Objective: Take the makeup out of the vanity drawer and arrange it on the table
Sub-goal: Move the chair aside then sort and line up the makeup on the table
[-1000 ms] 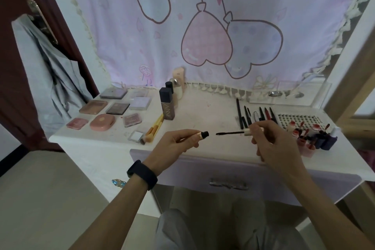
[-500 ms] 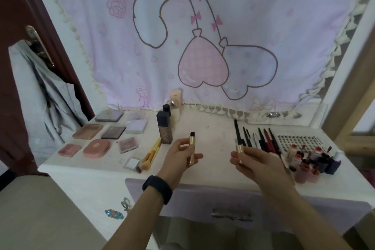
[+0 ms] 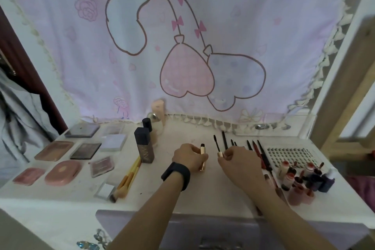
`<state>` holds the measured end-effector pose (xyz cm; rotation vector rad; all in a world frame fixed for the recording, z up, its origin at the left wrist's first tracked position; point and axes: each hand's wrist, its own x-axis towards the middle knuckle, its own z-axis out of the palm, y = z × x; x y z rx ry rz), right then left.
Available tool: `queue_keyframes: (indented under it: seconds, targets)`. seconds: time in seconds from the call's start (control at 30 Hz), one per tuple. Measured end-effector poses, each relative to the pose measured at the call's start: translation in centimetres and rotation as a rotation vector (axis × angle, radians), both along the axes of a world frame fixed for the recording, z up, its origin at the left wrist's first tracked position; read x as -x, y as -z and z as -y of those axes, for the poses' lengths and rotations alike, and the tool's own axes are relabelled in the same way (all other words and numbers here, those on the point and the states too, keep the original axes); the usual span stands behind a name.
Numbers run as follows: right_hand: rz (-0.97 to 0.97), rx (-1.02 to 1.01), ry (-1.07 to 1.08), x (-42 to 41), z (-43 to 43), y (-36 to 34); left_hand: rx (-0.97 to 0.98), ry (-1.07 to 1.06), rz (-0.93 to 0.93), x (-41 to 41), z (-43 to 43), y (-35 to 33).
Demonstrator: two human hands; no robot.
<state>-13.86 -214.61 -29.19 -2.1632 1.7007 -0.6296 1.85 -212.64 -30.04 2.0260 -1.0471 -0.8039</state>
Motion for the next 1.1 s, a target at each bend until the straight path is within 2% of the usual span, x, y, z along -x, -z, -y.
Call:
queue_keyframes:
  seconds: [0.17,0.37,0.53,0.7,0.87,1.0,1.1]
  targets:
    - [-0.061,0.026,-0.034,-1.4,0.8,0.6,-0.044,0.026,0.112,0.3,0.8,0.4]
    - [-0.144,0.046,-0.126,-1.8,0.7,1.1,-0.001,0.053,0.097,-0.1,0.7,0.7]
    - [-0.042,0.074,-0.137,-0.7,-0.6,0.7,0.096,0.060,0.052,0.0,-0.3,0.7]
    - [0.178,0.286,-0.110,3.5,-5.1,1.7,0.253,0.282,0.350,1.2,-2.3,1.9]
    - [0.126,0.418,-0.066,9.5,-8.8,4.3,0.242,0.422,0.599,2.7,-2.6,3.0]
    - [0.173,0.397,0.060,14.1,-10.3,6.6,0.274,0.400,0.649,3.7,-2.2,3.0]
    - [0.113,0.479,0.184,17.1,-9.9,7.9,0.303,0.395,0.656,4.6,-2.0,3.0]
